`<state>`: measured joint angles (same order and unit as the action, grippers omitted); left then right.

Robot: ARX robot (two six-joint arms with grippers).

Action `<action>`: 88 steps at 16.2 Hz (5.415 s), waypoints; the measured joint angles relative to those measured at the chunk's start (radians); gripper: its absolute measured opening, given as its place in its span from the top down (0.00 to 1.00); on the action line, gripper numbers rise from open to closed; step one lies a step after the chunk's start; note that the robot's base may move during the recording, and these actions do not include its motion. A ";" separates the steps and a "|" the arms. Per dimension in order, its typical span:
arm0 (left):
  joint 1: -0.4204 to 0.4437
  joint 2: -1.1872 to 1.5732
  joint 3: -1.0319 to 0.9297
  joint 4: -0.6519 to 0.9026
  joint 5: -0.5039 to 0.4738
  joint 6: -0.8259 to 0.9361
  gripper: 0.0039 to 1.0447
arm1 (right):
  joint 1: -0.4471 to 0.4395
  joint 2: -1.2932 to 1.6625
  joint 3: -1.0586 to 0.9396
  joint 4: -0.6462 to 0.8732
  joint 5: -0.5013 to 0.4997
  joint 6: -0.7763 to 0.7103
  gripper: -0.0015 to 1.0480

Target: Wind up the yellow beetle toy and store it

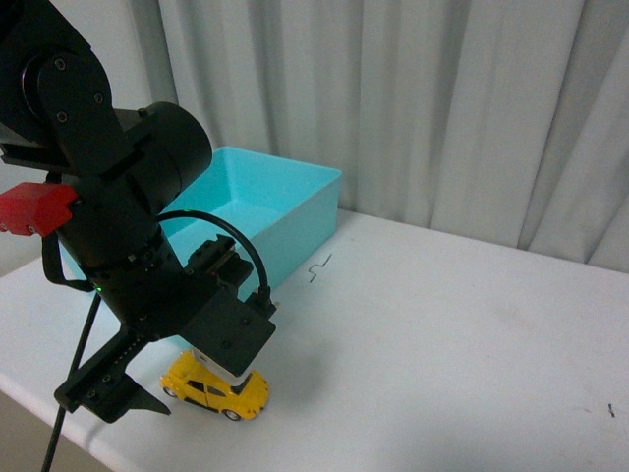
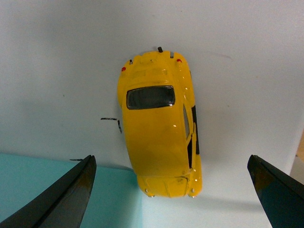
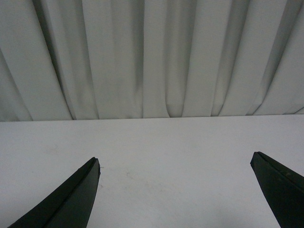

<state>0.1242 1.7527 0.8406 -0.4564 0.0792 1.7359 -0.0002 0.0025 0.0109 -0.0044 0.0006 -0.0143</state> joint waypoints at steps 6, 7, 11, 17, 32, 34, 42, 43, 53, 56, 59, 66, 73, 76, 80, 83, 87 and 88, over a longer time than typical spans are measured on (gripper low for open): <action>-0.040 0.055 -0.027 0.091 -0.021 0.000 0.06 | 0.000 0.000 0.000 0.000 0.000 0.000 0.06; -0.048 0.068 -0.027 0.109 -0.022 0.000 0.06 | 0.000 0.000 0.000 0.000 0.000 0.000 0.06; -0.058 0.080 -0.027 0.145 -0.054 0.000 0.21 | 0.000 0.000 0.000 0.000 0.000 0.000 0.06; -0.092 0.064 -0.031 0.100 0.000 -0.069 0.62 | 0.000 0.000 0.000 0.000 0.000 0.000 0.06; 0.172 0.193 0.612 0.183 -0.012 -1.046 0.62 | 0.000 0.000 0.000 0.000 0.000 0.000 0.06; 0.182 0.286 0.618 0.182 -0.129 -1.122 0.62 | 0.000 0.000 0.000 0.000 0.000 0.000 0.06; 0.224 0.455 0.668 0.203 -0.201 -1.154 0.62 | 0.000 0.000 0.000 0.000 0.000 0.000 0.06; 0.219 0.457 0.667 0.211 -0.184 -1.144 0.62 | 0.000 0.000 0.000 0.000 0.000 0.000 0.06; 0.269 0.235 0.601 0.174 0.029 -1.120 0.06 | 0.000 0.000 0.000 0.000 0.000 0.000 0.06; 0.307 -0.078 0.300 0.637 0.282 -1.281 0.19 | 0.000 0.000 0.000 0.000 0.002 0.000 0.06; 0.189 -0.323 -0.166 1.215 0.249 -1.637 0.54 | 0.000 0.000 0.000 0.000 0.000 0.000 0.06; 0.023 -0.664 -0.613 1.308 0.074 -1.729 0.99 | 0.000 0.000 0.000 0.000 0.000 0.000 0.06; -0.126 -0.970 -0.767 1.154 -0.068 -1.731 0.99 | 0.000 0.001 0.000 0.000 -0.001 0.000 0.06; -0.124 -1.046 -0.830 1.114 -0.079 -1.732 0.99 | 0.000 0.001 0.000 0.000 0.000 0.000 0.06; -0.124 -1.212 -0.830 0.988 -0.080 -1.732 0.99 | 0.000 0.001 0.000 0.000 0.000 0.000 0.06; -0.124 -1.303 -0.830 0.900 -0.080 -1.732 0.99 | 0.000 0.001 0.000 0.000 0.000 0.000 0.06; -0.124 -1.366 -0.830 0.845 -0.080 -1.732 0.99 | 0.000 0.001 0.000 0.000 0.000 0.000 0.06; -0.124 -1.371 -0.830 0.839 -0.080 -1.732 0.99 | 0.000 0.001 0.000 0.000 0.000 0.000 0.06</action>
<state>0.0006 0.3820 0.0101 0.3824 -0.0006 0.0040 -0.0002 0.0032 0.0109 -0.0040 0.0002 -0.0143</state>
